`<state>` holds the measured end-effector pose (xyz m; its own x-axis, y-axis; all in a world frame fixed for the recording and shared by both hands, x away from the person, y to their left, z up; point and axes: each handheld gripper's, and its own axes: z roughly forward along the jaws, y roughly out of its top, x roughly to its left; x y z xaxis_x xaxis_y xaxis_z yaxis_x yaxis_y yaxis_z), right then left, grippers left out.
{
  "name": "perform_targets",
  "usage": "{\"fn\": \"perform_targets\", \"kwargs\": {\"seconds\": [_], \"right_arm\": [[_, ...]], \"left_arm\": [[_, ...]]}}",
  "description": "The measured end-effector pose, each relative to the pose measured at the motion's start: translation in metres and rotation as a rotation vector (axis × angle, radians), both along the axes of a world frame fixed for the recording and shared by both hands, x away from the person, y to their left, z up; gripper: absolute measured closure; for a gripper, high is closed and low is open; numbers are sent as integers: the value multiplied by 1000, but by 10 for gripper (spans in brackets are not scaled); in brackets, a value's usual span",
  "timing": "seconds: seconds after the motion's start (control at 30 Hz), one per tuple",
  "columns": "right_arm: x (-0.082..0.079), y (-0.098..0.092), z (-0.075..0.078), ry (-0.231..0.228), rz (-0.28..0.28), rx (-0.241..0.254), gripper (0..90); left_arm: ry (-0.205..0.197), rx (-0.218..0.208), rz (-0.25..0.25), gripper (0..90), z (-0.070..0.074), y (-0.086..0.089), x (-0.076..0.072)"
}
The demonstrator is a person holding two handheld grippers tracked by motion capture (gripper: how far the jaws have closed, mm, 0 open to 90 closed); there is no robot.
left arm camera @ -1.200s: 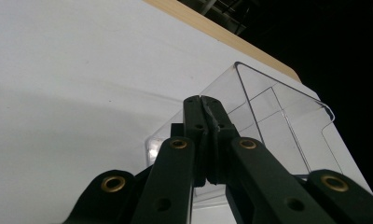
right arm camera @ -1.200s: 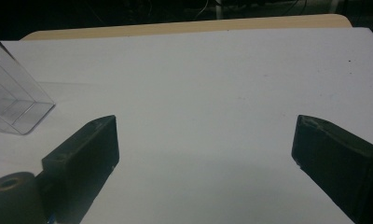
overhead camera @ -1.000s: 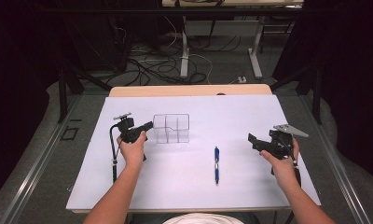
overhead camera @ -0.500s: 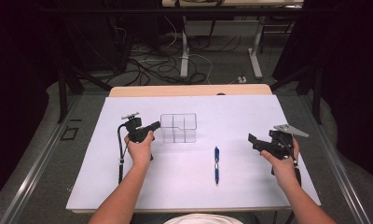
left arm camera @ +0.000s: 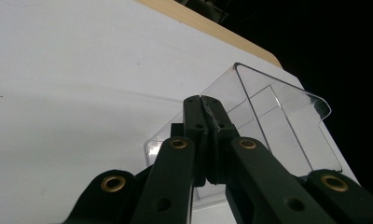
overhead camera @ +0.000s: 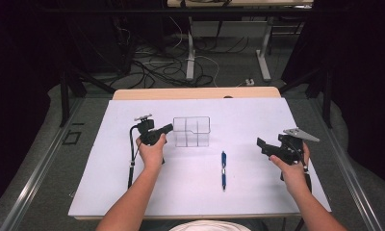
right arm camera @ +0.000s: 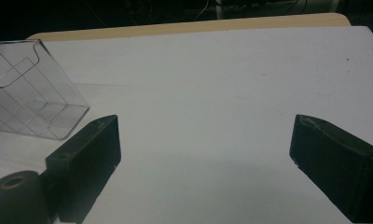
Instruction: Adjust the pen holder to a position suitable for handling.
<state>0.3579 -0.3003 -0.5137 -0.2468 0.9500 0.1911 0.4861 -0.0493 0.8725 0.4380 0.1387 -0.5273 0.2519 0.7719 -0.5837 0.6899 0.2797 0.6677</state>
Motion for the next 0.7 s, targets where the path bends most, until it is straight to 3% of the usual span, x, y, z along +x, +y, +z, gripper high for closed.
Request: {"fn": "perform_targets", "kwargs": {"seconds": [0.33,0.7], "right_arm": [[-1,1,0,7,-8,7,83],[-1,1,0,-7,0,-2,83]], "left_arm": [[17,2,-15,900,-3,-8,4],[-1,14,-36,900,-3,-11,2]]}}
